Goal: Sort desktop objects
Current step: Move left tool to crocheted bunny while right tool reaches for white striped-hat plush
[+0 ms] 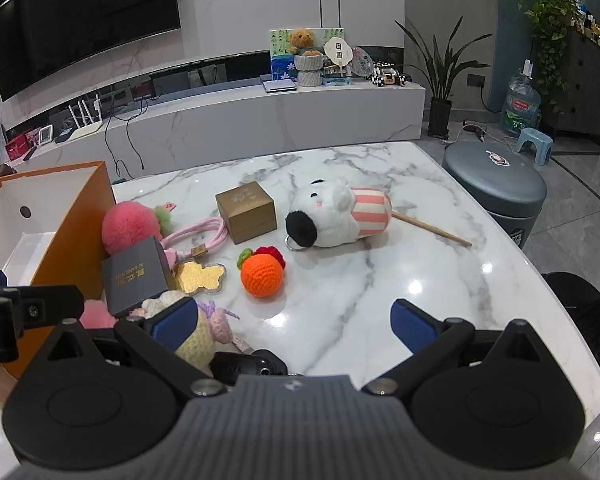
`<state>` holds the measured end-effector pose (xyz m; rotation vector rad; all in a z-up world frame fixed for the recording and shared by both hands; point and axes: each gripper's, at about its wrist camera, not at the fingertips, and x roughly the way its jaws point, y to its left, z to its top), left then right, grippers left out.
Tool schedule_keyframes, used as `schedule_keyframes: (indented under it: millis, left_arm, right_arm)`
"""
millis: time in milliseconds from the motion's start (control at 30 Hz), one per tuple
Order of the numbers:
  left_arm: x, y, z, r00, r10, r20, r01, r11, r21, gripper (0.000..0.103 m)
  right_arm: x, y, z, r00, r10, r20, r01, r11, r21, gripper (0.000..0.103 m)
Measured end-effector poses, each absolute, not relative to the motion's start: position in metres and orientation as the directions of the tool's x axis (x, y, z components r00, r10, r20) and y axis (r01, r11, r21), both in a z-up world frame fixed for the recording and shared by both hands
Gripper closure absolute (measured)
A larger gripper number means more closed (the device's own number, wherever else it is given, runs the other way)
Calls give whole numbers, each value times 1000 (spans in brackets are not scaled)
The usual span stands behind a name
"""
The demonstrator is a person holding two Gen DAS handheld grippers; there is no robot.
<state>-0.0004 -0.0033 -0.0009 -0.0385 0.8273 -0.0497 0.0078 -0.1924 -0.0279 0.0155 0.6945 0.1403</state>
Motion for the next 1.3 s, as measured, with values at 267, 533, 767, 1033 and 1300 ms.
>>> schedule_keyframes:
  millis: [267, 533, 767, 1033, 1300]
  left_arm:
    - [0, -3, 0, 679, -53, -732, 24, 998, -50, 0]
    - [-1, -1, -1, 679, -56, -732, 21, 998, -56, 0]
    - [-4, -5, -2, 697, -57, -715, 43, 998, -38, 0]
    - [-3, -13, -5, 682, -141, -717, 111, 990, -89, 0]
    - [6, -43, -23, 612, -251, -750, 263, 959, -106, 0]
  right_arm:
    - [7, -192, -28, 757, 139, -638, -127, 990, 66, 1]
    - [8, -194, -27, 758, 140, -637, -126, 990, 67, 1]
    - [14, -196, -19, 776, 147, -614, -159, 987, 35, 1]
    - [37, -211, -3, 812, 155, -563, -179, 984, 12, 1]
    - [75, -227, -8, 754, 216, -620, -200, 975, 97, 1]
